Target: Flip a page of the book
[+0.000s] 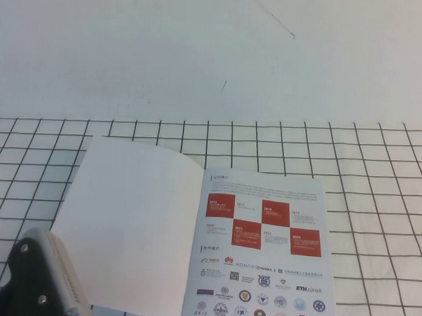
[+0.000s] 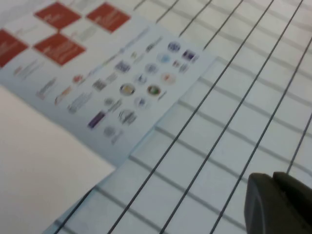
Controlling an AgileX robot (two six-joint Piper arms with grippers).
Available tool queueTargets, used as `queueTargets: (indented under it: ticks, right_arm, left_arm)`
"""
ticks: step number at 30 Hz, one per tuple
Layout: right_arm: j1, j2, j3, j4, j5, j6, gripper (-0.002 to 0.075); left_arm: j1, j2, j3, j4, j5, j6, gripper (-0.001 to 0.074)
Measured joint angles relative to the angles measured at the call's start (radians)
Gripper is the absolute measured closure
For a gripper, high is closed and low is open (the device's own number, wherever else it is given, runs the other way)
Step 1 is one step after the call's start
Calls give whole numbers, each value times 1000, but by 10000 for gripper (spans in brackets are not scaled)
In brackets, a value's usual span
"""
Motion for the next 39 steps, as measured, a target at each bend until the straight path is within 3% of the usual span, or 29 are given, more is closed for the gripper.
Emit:
queueTargets:
  ticks: [8,14,19,39]
  right_arm:
    - [0,-27,98,26,-9,8,726]
    - [0,-27,129,38,18,12,726]
    - [0,-27,131,43,62,12,726]
    - [0,-27,131,44,68,14,726]
  left_arm:
    - [0,-2,-19,412,23,-268,738]
    - [0,-2,-180,597,75,-352,738]
    - [0,-30,-291,614,82,-375,738]
    - [0,-103,-298,591,231,-412,738]
